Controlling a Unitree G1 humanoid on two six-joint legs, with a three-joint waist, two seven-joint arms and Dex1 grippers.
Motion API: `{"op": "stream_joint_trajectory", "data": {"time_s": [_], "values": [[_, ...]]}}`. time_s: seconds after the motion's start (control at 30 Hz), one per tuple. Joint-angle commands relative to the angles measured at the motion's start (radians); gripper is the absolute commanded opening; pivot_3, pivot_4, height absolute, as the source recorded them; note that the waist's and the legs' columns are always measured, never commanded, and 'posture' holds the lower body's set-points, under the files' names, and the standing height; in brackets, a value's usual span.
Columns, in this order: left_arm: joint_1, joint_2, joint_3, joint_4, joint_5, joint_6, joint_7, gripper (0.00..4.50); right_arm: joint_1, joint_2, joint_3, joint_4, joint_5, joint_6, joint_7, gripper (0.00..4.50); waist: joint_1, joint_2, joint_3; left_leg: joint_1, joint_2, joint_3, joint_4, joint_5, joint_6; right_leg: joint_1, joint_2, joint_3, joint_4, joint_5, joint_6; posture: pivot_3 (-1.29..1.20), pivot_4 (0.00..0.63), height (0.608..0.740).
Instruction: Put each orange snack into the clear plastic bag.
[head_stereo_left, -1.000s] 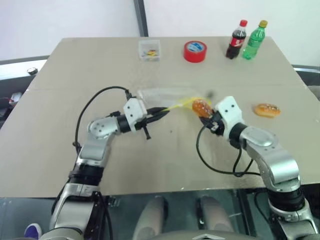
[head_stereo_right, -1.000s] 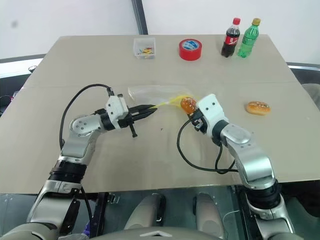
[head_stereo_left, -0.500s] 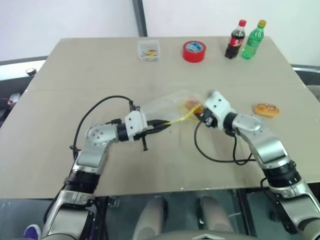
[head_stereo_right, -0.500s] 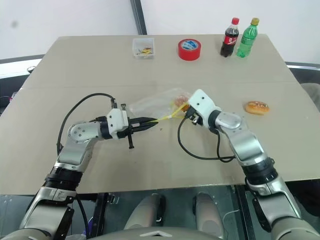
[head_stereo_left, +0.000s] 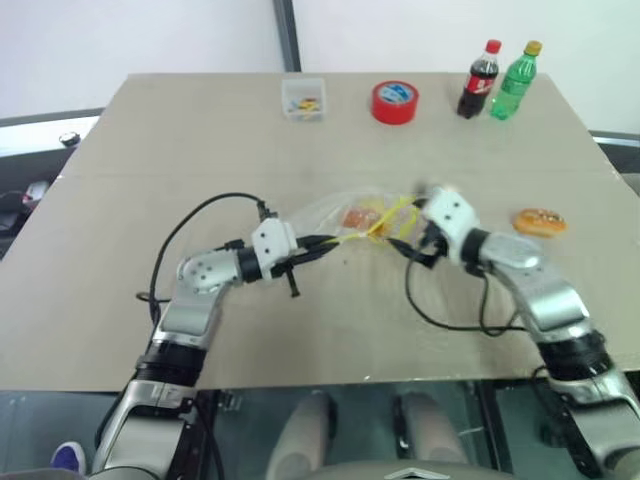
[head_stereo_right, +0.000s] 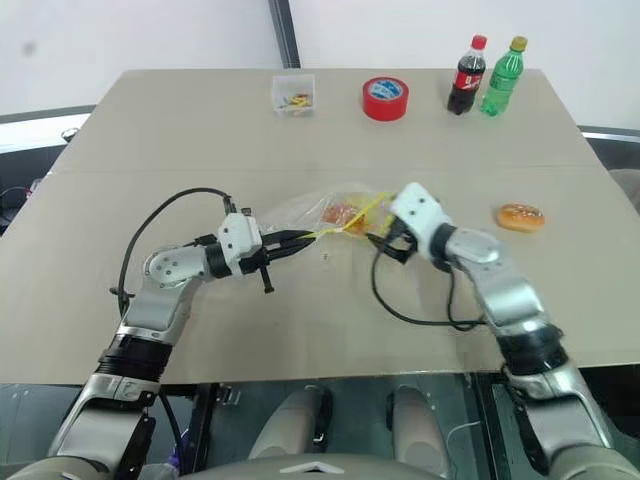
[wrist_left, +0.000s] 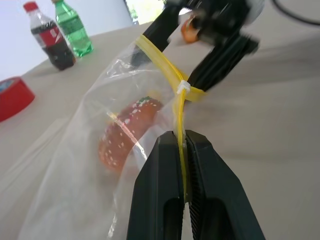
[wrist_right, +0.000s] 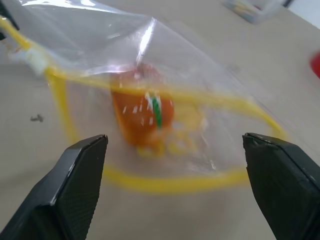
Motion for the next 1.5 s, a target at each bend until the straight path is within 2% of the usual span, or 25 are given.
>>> {"op": "stream_joint_trajectory", "data": {"time_s": [0.03,0.1,0.2,0.43,0.63,0.8,0.83,0.87,0.97,1.0,1.07,1.1,1.23,1.33,1.4,1.5], "values": [[-0.011,-0.019,0.032,-0.021,-0.009,0.029,0.06,0.0,0.064,-0.06,-0.167,-0.131,0.088,0.024,0.01,4.45,-0.002,0.0,0.0,0.001,0.0,0.0,0.0,0.0,0.0,0.0,0.0,0.0,0.0,0.0,0.0,0.0,0.15,0.74],[-0.017,-0.022,0.032,-0.026,-0.011,0.034,0.063,0.0,0.082,-0.122,-0.203,-0.045,-0.012,-0.044,-0.062,4.45,-0.006,0.0,0.0,0.001,0.0,0.001,0.0,0.0,0.0,0.001,0.001,0.0,0.001,0.0,0.0,0.0,0.15,0.74],[-0.023,-0.023,0.032,-0.031,-0.013,0.04,0.062,0.0,0.092,-0.225,-0.191,0.116,-0.143,-0.183,-0.115,4.45,-0.005,0.0,0.0,0.002,-0.001,0.002,0.001,0.0,0.0,0.001,0.0,0.001,0.002,0.0,0.0,0.0,0.15,0.74],[-0.03,-0.014,0.034,-0.03,-0.012,0.039,0.044,0.0,-0.042,-0.357,-0.135,0.589,-0.248,-0.481,-0.067,4.45,-0.017,0.0,0.0,0.003,-0.001,0.006,0.0,0.0,0.0,0.001,0.001,0.004,0.001,0.0,0.0,0.0,0.15,0.74],[-0.01,-0.007,0.039,-0.053,-0.013,0.042,0.043,0.0,-0.238,-0.337,-0.116,0.991,-0.244,-0.604,-0.009,4.45,-0.015,0.0,0.0,0.005,0.001,0.009,0.0,0.0,0.0,0.001,0.001,0.007,0.001,0.0,0.0,0.0,0.15,0.74],[0.011,0.001,0.05,-0.075,-0.016,0.046,0.053,0.0,-0.329,-0.292,-0.135,1.193,-0.19,-0.613,0.094,4.45,-0.016,0.0,0.0,0.004,0.001,0.009,0.0,0.0,0.0,0.001,0.001,0.008,0.0,0.0,0.0,0.0,0.15,0.74],[0.014,0.003,0.052,-0.08,-0.017,0.048,0.055,0.0,-0.344,-0.283,-0.144,1.227,-0.178,-0.603,0.104,4.05,-0.016,0.0,0.0,0.004,0.001,0.009,0.0,0.0,0.0,0.001,0.001,0.008,0.0,0.0,0.0,0.0,0.15,0.74],[0.017,0.004,0.054,-0.083,-0.018,0.048,0.056,0.0,-0.356,-0.277,-0.153,1.253,-0.17,-0.592,0.105,3.9,-0.016,0.0,0.0,0.004,0.001,0.009,0.0,0.0,0.0,0.001,0.001,0.008,0.0,0.0,0.0,0.0,0.15,0.74],[0.025,0.006,0.057,-0.098,-0.021,0.052,0.059,0.0,-0.374,-0.265,-0.177,1.295,-0.144,-0.598,0.114,2.55,-0.015,0.0,0.0,0.005,0.002,0.009,0.0,0.0,0.0,0.001,0.001,0.009,0.001,0.0,0.0,0.0,0.15,0.74],[0.026,0.006,0.059,-0.101,-0.021,0.053,0.061,0.0,-0.376,-0.263,-0.188,1.296,-0.132,-0.597,0.114,2.0,-0.015,0.0,0.0,0.005,0.002,0.009,0.0,0.0,0.0,0.001,0.001,0.008,0.001,0.0,0.0,0.0,0.15,0.74],[0.028,0.006,0.062,-0.108,-0.023,0.057,0.065,0.0,-0.36,-0.263,-0.21,1.251,-0.102,-0.597,0.134,1.37,-0.015,0.0,0.0,0.005,0.002,0.009,0.0,0.0,0.0,0.001,0.001,0.008,0.001,0.0,0.0,0.0,0.15,0.74],[0.03,0.006,0.064,-0.112,-0.024,0.06,0.068,0.0,-0.335,-0.262,-0.221,1.19,-0.079,-0.585,0.15,1.24,-0.015,0.0,0.0,0.005,0.002,0.009,0.0,0.0,0.0,0.001,0.001,0.009,0.001,0.0,0.0,0.0,0.15,0.74],[0.037,0.008,0.068,-0.127,-0.031,0.067,0.073,0.0,-0.128,-0.221,-0.236,0.672,0.04,-0.402,0.168,1.24,-0.013,0.001,0.0,0.003,0.004,0.008,-0.001,0.0,0.0,0.0,0.001,0.008,0.001,0.0,0.0,0.0,0.15,0.74],[0.037,0.009,0.071,-0.134,-0.035,0.07,0.074,0.0,0.001,-0.108,-0.19,0.233,0.112,-0.164,0.046,1.24,-0.016,0.001,0.0,0.002,0.005,0.008,0.0,0.0,0.0,-0.001,0.002,0.008,0.001,0.0,0.0,0.0,0.15,0.74],[0.036,0.008,0.073,-0.142,-0.04,0.075,0.073,0.0,0.037,-0.029,-0.126,0.052,0.104,-0.047,-0.034,1.24,-0.017,0.002,-0.001,0.003,0.005,0.008,0.0,0.0,0.0,-0.001,0.002,0.008,0.002,0.0,0.0,0.0,0.15,0.74],[0.037,0.009,0.072,-0.152,-0.04,0.078,0.068,0.0,0.047,0.042,-0.06,-0.08,0.08,0.067,-0.107,1.24,-0.006,0.002,0.0,0.003,0.004,0.007,0.0,0.0,0.0,-0.001,0.002,0.007,0.003,0.0,0.0,0.0,0.15,0.74]]}}
